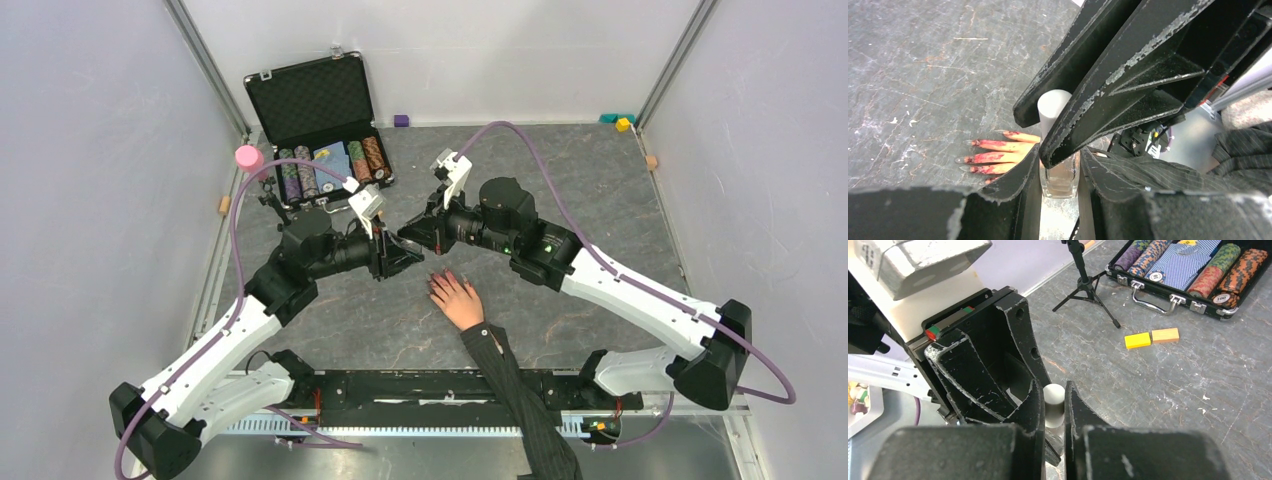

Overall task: Paint the nails
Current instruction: Unscrew the nail polish bottle.

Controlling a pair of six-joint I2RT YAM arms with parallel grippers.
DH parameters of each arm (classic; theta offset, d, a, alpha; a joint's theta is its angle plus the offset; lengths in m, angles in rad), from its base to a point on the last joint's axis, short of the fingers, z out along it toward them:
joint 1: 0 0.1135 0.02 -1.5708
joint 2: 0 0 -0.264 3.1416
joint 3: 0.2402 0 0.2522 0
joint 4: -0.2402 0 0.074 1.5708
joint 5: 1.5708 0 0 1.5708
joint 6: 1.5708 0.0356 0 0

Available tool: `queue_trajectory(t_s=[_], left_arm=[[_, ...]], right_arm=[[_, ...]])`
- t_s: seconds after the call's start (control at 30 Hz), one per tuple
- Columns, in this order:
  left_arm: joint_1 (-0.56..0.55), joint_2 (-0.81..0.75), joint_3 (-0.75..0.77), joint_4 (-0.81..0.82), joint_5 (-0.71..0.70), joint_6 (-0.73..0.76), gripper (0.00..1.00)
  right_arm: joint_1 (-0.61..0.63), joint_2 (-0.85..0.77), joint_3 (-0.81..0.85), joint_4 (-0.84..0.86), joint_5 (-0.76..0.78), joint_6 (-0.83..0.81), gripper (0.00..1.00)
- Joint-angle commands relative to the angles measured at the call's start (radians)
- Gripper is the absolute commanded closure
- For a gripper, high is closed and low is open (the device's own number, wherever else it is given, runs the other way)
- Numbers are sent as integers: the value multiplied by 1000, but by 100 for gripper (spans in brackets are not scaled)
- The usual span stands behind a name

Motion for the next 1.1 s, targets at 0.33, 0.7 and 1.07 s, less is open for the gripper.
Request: queue_trajectory(t_s=[0.33, 0.7, 1.07], left_arm=[[-6, 1, 14, 213, 543, -44, 98], [-6, 12, 6, 251, 648, -73, 98], [-6, 2, 10, 209, 601, -40, 98]], right_arm=[[-54, -86, -28, 197, -453, -163, 100], [-121, -125, -104, 451, -662, -7, 100], [-133, -133, -88, 368, -591, -53, 59]])
